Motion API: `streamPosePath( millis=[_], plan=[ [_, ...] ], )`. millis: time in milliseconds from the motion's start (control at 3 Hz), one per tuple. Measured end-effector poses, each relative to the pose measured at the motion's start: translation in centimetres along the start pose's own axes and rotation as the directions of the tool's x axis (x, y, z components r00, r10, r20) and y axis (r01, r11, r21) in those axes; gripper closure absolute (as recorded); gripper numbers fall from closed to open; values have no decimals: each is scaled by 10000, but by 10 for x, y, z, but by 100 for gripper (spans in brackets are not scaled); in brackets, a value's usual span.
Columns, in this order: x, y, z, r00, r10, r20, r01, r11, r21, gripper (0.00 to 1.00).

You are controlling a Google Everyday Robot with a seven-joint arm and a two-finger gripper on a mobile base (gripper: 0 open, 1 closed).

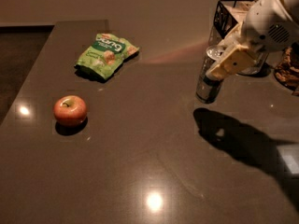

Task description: Pick redbull can

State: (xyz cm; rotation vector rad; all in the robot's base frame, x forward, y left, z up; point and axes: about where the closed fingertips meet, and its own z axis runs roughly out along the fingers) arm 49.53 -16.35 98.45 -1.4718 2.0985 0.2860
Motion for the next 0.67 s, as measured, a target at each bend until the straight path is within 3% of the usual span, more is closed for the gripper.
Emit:
streamPosePath(
  millis=[333, 667],
  plan=[
    [-29, 10, -25, 9969, -646, 438, 658, 9975, -266, 100],
    [-30, 10, -25, 9969, -652, 443, 664, 9974, -263, 100]
  ],
)
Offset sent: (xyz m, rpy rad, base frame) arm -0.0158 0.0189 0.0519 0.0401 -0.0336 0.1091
